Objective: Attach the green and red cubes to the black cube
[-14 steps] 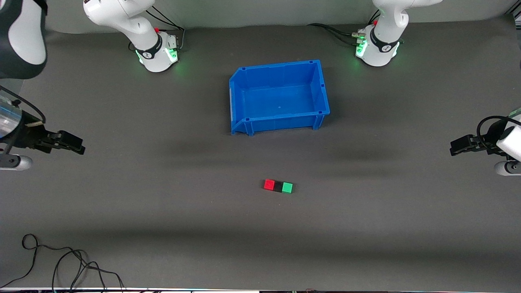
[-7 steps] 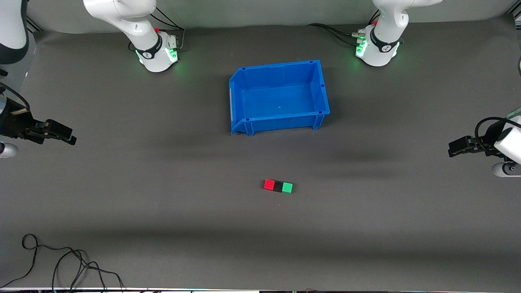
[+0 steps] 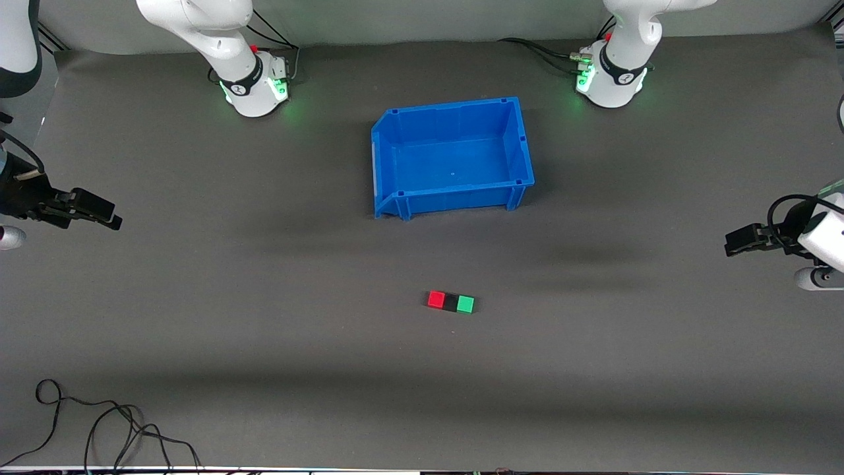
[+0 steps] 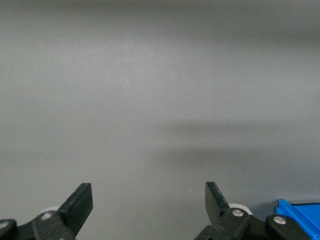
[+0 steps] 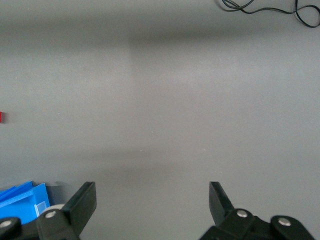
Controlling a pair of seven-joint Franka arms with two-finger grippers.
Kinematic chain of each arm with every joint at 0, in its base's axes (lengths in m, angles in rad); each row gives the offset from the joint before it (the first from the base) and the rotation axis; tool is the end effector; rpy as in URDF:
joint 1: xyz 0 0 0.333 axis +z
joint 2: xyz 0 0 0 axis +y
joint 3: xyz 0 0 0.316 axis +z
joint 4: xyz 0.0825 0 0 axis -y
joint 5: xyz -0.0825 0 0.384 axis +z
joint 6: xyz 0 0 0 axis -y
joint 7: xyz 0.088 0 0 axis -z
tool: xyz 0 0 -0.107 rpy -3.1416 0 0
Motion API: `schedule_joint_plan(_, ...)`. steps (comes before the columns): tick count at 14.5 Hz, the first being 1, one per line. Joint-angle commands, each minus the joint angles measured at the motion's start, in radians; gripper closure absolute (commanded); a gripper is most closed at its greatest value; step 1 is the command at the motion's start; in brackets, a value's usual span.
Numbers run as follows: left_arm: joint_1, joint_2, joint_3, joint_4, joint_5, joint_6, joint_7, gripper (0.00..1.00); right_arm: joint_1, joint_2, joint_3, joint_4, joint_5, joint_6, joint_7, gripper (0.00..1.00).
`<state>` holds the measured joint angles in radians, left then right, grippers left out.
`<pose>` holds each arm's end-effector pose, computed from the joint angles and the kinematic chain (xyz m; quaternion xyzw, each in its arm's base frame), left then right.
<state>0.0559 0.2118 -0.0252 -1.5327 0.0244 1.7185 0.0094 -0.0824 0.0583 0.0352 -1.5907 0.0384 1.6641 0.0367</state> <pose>0.6243 0.0228 0.5303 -0.9998 -0.0089 0.0131 0.0091 0.5792 -0.0241 0.5903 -0.9988 0.0436 -0.0077 0.0201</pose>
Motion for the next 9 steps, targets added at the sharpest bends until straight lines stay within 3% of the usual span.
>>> schedule_joint_plan(1,0.001,0.011,0.002,0.031,-0.006,-0.03,0.02,0.0,-0.008,-0.026,0.009,-0.023,-0.023,-0.018,-0.006,0.0)
schedule_joint_plan(9,0.001,0.014,0.002,0.031,-0.006,-0.03,0.018,0.0,-0.005,-0.012,0.015,-0.006,-0.022,-0.034,-0.003,0.0)
